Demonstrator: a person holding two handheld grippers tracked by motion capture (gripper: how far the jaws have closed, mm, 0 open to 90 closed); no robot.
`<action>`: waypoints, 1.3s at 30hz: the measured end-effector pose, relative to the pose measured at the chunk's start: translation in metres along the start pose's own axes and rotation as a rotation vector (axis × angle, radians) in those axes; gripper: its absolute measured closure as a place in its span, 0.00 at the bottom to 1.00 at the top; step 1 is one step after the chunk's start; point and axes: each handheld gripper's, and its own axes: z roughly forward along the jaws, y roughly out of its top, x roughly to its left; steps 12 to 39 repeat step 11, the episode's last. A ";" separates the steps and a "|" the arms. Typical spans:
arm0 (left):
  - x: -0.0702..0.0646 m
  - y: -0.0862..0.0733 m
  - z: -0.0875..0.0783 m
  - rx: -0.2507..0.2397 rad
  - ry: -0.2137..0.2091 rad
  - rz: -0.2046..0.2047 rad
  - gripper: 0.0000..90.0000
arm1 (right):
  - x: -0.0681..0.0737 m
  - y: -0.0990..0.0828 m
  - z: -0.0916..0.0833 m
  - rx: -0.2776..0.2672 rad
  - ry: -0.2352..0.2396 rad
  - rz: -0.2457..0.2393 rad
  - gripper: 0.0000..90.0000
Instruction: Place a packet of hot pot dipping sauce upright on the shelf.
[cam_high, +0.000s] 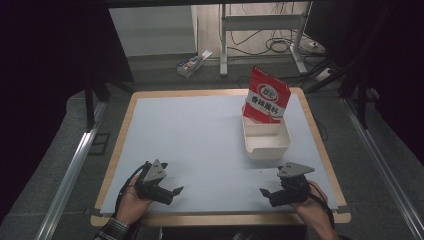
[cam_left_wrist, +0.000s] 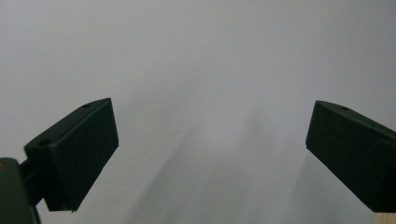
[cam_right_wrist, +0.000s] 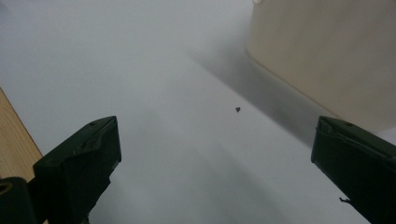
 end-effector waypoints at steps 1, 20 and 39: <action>0.000 0.000 0.000 0.000 0.000 0.001 0.03 | 0.000 -0.001 0.001 0.000 0.000 0.000 0.02; 0.000 0.001 0.001 0.001 -0.001 0.005 0.03 | -0.006 -0.007 0.005 0.017 -0.005 0.002 0.02; 0.000 0.001 0.001 0.001 -0.001 0.005 0.03 | -0.006 -0.007 0.005 0.017 -0.005 0.002 0.02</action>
